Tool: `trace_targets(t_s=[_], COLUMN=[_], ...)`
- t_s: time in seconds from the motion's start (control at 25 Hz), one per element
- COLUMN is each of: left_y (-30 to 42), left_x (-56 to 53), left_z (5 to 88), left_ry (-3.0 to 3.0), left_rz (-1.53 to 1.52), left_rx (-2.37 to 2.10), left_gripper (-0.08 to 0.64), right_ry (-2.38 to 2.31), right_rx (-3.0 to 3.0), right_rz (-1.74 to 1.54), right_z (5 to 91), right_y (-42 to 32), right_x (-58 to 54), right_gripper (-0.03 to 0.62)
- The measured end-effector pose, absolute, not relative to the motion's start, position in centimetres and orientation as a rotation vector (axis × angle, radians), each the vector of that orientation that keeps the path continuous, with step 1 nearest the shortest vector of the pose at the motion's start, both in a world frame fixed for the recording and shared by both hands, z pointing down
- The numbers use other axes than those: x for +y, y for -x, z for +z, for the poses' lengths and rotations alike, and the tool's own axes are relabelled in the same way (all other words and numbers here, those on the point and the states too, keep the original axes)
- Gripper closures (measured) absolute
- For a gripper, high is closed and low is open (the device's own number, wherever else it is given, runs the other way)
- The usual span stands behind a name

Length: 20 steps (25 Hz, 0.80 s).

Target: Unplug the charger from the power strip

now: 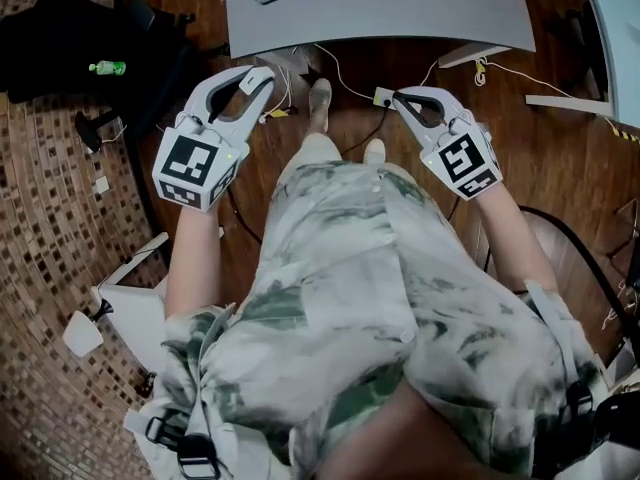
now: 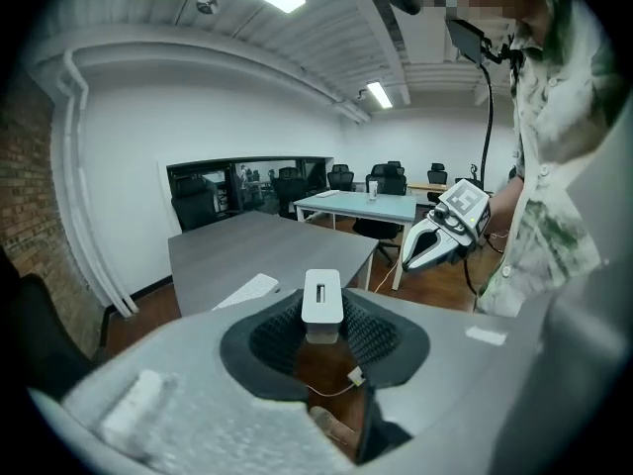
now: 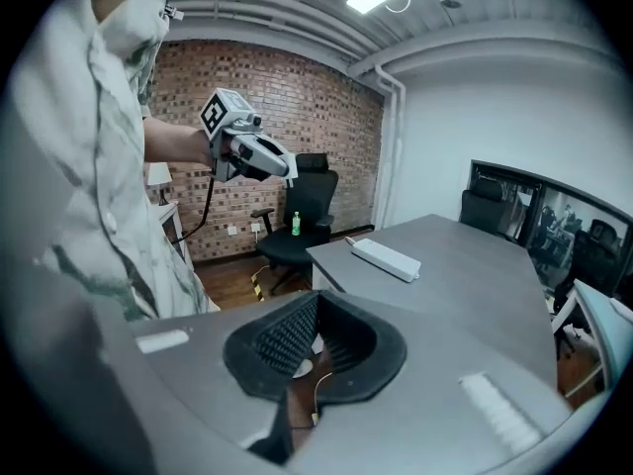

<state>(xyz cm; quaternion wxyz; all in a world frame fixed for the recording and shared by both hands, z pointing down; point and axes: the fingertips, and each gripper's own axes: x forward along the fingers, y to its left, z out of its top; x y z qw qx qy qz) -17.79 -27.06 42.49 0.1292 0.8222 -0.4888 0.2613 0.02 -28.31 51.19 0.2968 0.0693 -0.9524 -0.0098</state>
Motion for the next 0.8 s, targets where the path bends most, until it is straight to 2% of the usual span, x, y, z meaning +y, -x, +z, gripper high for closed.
trace_targets(t_s=[0.44,0.8], left_y=[14.4,15.4], left_x=[-17.3,-6.6], left_z=[40.3,40.1], left_ry=[-2.469,-2.601], left_rz=[0.746,0.600], left_rx=[-1.369,-1.263], left_gripper=[0.453,0.453], right_ry=[-0.275,-0.347], right_rx=[-2.594,-2.638], right_rz=[-0.009,-0.045], right_z=[47.8,45.1], right_y=[-2.7,2.5], right_x=[-18.9,-8.5], right_gripper=[0.589,0.589])
